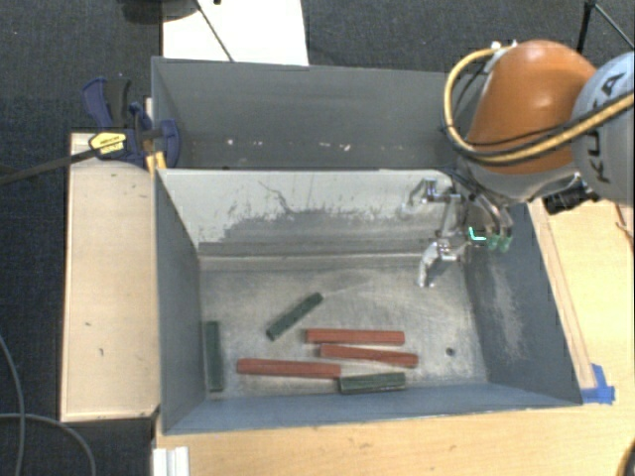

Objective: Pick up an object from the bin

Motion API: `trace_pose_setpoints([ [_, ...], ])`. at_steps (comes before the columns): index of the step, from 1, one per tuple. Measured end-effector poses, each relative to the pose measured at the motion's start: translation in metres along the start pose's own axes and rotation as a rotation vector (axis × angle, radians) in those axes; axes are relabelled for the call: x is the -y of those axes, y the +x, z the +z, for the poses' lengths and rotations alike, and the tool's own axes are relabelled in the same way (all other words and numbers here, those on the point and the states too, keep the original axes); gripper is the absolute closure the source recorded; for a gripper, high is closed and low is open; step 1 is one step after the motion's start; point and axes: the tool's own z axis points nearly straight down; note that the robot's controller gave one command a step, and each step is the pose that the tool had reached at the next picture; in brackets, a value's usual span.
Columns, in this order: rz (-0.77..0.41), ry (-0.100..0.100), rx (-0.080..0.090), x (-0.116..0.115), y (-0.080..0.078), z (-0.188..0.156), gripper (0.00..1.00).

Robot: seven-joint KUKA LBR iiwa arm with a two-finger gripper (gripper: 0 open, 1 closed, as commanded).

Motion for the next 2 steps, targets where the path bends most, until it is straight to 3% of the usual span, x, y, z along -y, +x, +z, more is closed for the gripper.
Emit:
trace_pose_setpoints([
  [1, 0.000, 0.000, 0.008, 0.000, -0.002, -0.004, 0.00],
  [2, -0.047, 0.001, 0.011, -0.025, 0.041, 0.059, 0.00],
])
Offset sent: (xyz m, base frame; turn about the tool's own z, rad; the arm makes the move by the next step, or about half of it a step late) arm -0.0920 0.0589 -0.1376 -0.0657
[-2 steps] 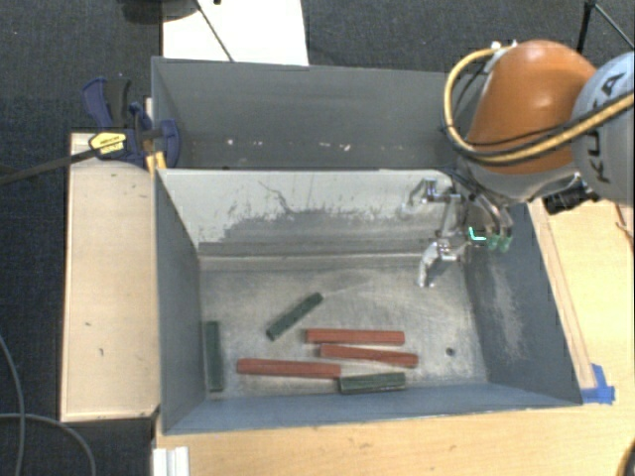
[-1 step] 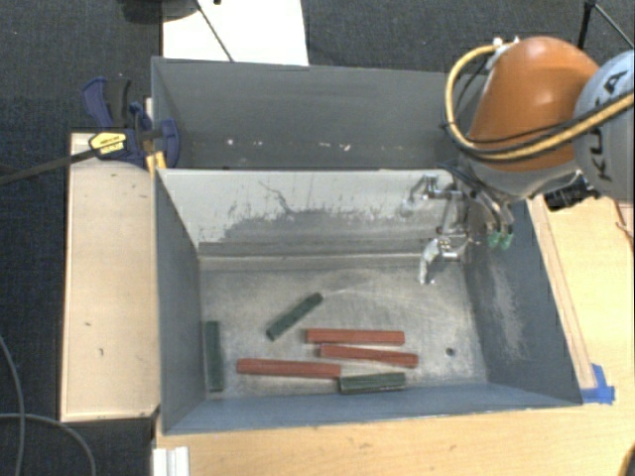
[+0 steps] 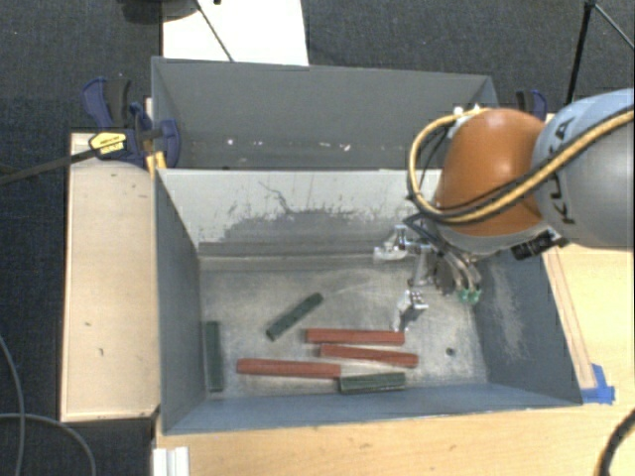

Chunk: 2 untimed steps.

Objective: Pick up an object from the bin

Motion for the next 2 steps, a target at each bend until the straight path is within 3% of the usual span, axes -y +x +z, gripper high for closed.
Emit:
trace_pose_setpoints([
  [1, -0.020, -0.001, -0.004, 0.011, 0.001, 0.049, 0.00],
  [2, -0.046, 0.001, 0.011, 0.003, 0.024, 0.082, 1.00],
])
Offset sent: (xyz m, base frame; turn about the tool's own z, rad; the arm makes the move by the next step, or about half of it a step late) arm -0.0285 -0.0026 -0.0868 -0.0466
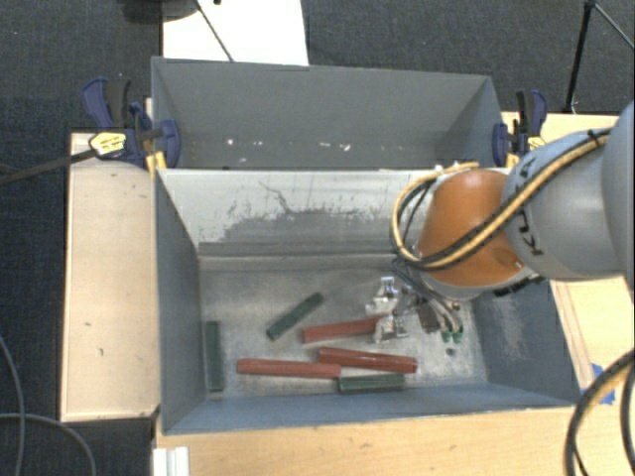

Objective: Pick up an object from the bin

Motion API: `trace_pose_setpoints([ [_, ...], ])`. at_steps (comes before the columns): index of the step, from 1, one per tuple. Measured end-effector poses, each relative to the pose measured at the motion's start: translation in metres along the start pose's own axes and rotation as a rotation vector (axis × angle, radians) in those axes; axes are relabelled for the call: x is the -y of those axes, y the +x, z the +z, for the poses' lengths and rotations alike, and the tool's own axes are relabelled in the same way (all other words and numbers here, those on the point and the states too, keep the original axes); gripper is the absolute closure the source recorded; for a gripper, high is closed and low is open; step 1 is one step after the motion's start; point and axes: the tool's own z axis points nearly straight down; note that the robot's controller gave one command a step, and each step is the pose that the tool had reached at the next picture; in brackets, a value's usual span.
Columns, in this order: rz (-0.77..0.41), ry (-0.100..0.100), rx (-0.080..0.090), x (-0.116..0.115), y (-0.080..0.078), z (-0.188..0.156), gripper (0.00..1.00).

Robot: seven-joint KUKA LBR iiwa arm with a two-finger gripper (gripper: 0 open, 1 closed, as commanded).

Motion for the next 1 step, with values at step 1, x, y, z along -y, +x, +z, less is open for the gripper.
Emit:
trace_pose_setpoints([
  [1, 0.000, 0.000, 0.000, 0.0000, 0.0000, 0.0000, 1.00],
])
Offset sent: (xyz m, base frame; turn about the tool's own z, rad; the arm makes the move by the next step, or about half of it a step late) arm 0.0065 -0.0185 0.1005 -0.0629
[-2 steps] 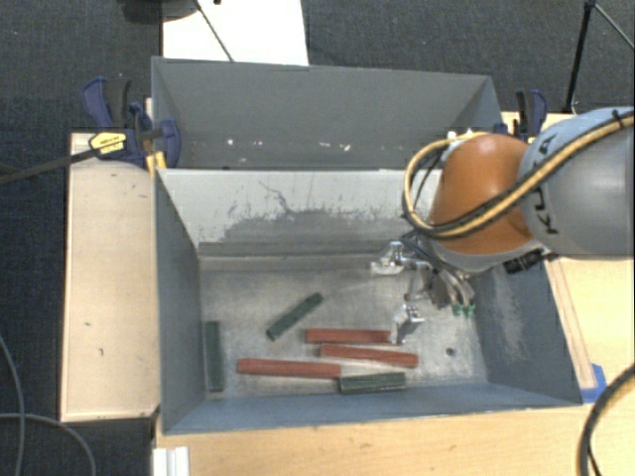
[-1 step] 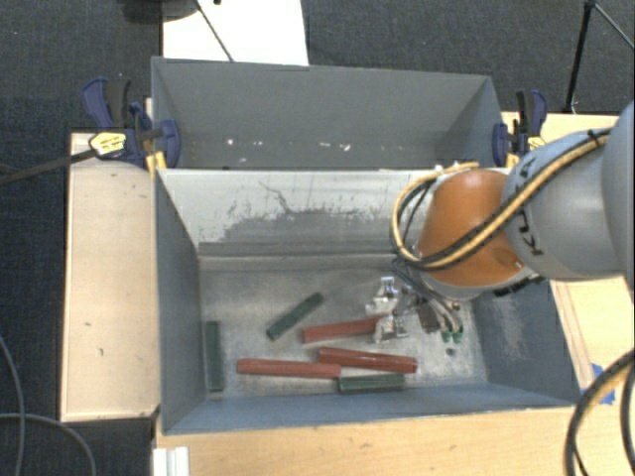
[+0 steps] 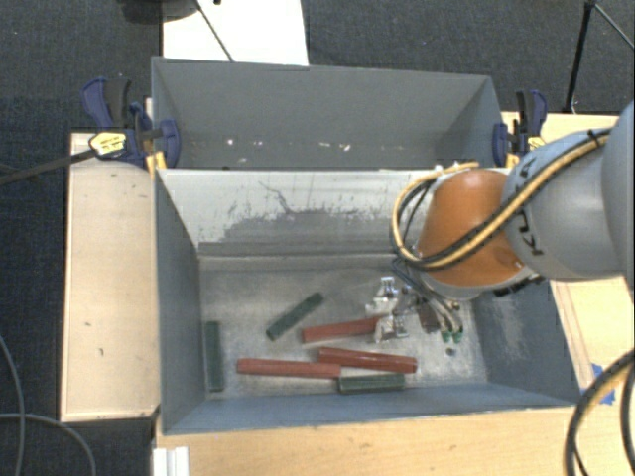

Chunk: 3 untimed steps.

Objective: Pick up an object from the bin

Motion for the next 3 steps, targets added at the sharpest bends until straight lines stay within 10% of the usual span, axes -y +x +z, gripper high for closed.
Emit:
trace_pose_setpoints([
  [1, -0.061, -0.002, -0.016, 0.019, -0.007, -0.101, 1.00],
  [3, -0.141, -0.002, -0.009, 0.055, -0.010, -0.063, 1.00],
])
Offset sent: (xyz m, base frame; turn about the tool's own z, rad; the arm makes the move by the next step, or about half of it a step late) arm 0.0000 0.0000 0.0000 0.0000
